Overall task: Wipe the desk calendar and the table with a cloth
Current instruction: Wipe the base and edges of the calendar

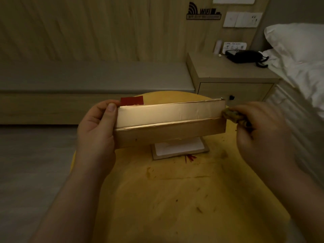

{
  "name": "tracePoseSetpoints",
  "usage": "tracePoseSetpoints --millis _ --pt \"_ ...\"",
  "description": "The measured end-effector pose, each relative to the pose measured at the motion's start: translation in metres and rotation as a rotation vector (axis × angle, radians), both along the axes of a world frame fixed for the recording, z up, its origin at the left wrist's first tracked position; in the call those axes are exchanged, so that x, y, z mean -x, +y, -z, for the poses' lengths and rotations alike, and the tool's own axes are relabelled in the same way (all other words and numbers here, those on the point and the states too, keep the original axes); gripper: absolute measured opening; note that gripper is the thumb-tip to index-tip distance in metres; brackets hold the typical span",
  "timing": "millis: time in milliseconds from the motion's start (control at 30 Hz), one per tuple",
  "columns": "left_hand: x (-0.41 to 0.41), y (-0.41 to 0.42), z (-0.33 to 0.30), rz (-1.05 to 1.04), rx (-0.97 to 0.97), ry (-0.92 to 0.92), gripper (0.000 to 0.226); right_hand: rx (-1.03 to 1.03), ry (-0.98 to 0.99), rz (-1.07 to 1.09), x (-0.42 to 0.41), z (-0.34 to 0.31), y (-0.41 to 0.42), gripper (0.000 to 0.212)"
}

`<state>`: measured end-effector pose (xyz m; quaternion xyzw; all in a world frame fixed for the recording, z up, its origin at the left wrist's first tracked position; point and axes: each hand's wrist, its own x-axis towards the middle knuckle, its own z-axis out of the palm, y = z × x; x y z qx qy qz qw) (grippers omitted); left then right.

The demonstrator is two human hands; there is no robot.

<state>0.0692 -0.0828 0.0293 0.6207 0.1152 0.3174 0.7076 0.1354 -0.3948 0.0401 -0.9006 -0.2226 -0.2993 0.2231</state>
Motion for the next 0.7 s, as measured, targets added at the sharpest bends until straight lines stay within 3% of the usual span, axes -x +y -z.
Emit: tracePoseSetpoints --millis 500,700 --pt "0.001 -0.006 -0.002 0.02 0.049 -0.022 0.028 -0.072 0.012 -0.39 0.059 0.0 0.143 0.038" --pt "0.003 -0.004 -0.001 0.097 0.075 -0.024 0.03 -0.102 -0.059 -0.45 0.066 0.011 0.166 0.032"
